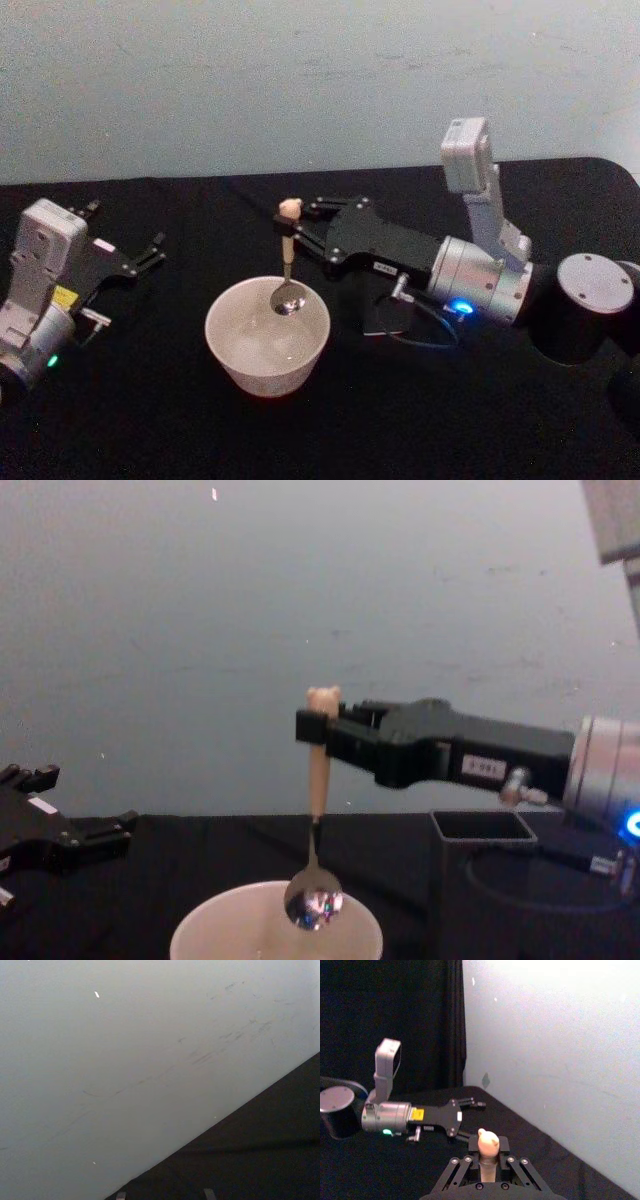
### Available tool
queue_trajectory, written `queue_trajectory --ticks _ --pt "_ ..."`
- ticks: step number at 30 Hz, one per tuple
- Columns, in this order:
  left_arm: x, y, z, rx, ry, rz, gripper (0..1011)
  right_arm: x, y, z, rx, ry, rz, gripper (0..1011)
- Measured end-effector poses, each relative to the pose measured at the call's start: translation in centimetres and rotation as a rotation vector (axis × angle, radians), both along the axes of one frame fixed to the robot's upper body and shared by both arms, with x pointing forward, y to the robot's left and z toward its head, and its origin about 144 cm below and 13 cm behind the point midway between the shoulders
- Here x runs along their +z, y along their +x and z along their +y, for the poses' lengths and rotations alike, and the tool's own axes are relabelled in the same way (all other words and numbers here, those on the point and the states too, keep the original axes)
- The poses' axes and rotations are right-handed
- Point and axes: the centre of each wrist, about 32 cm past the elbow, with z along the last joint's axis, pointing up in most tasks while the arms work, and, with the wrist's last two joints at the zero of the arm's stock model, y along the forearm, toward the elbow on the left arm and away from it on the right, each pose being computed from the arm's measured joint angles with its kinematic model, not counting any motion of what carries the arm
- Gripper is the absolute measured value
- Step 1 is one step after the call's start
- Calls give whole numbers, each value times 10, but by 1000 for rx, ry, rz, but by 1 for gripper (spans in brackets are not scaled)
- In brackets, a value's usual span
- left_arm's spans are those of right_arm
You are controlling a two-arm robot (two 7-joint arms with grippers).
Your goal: Pick up the stirring spoon with one hand, stir inside the cup, then place it back in its original position.
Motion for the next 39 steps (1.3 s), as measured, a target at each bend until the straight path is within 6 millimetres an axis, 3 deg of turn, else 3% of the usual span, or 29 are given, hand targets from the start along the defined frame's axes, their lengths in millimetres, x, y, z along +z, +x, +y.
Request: queue_trajectory --ticks 21,39 --pt "0 0 0 0 0 0 1001 34 -10 -12 -52 127 -63 214" --pt "0 0 0 0 0 0 1001 47 -21 -44 -129 171 -114 214"
